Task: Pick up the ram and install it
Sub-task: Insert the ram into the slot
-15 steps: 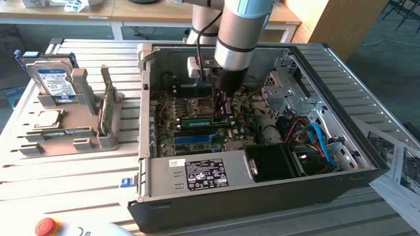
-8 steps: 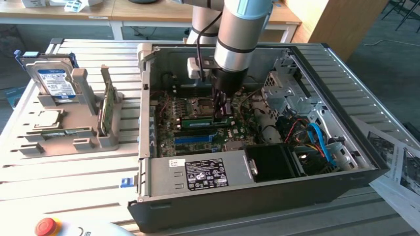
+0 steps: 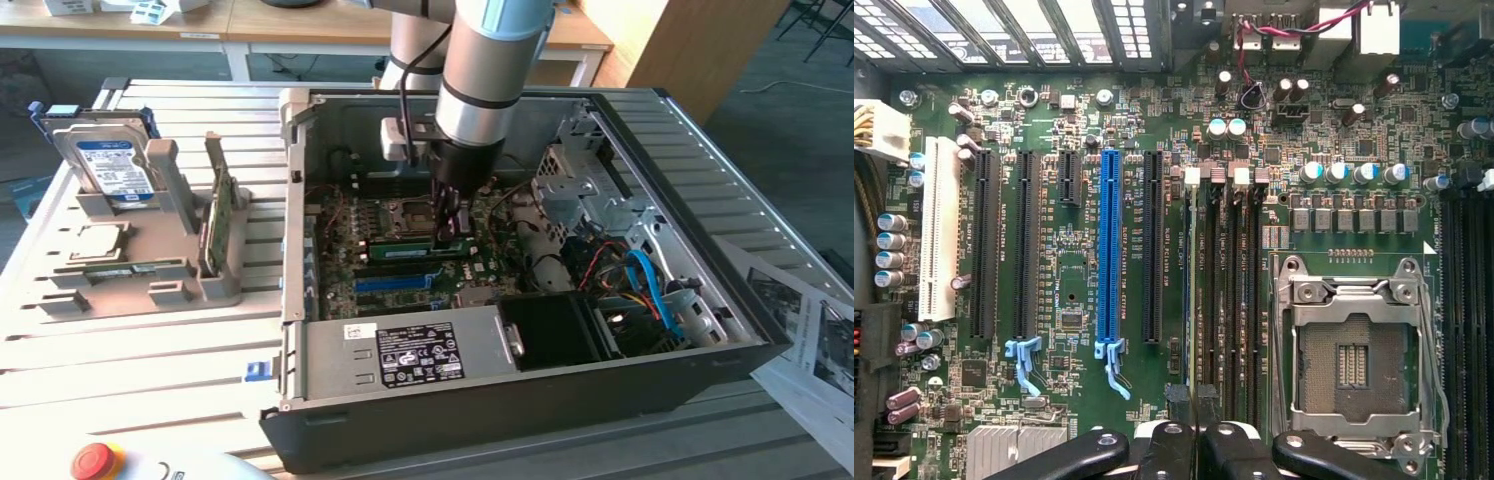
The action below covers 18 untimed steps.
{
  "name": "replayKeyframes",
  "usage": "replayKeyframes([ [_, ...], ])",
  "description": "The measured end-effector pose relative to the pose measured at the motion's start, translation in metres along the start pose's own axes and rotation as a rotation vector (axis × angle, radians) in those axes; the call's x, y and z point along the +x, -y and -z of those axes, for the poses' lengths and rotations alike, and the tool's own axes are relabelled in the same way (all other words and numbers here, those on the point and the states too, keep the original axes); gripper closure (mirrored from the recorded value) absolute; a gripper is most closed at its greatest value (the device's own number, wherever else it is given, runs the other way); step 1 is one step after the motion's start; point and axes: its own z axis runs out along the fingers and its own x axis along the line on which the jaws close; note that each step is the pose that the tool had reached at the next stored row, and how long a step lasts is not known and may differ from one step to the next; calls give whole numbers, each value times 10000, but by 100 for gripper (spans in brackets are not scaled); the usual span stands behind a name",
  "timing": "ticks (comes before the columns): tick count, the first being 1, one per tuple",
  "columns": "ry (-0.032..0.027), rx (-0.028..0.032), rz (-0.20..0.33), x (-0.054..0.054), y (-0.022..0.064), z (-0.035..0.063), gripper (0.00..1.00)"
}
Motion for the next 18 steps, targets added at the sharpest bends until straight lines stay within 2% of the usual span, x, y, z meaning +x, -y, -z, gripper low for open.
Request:
replayKeyframes([
  [14,1,4,0,0,1,-3,88],
  [16,1,1,0,0,0,-3,87],
  [17,2,0,0,0,0,-3,82],
  [18,2,1,0,0,0,-3,82],
])
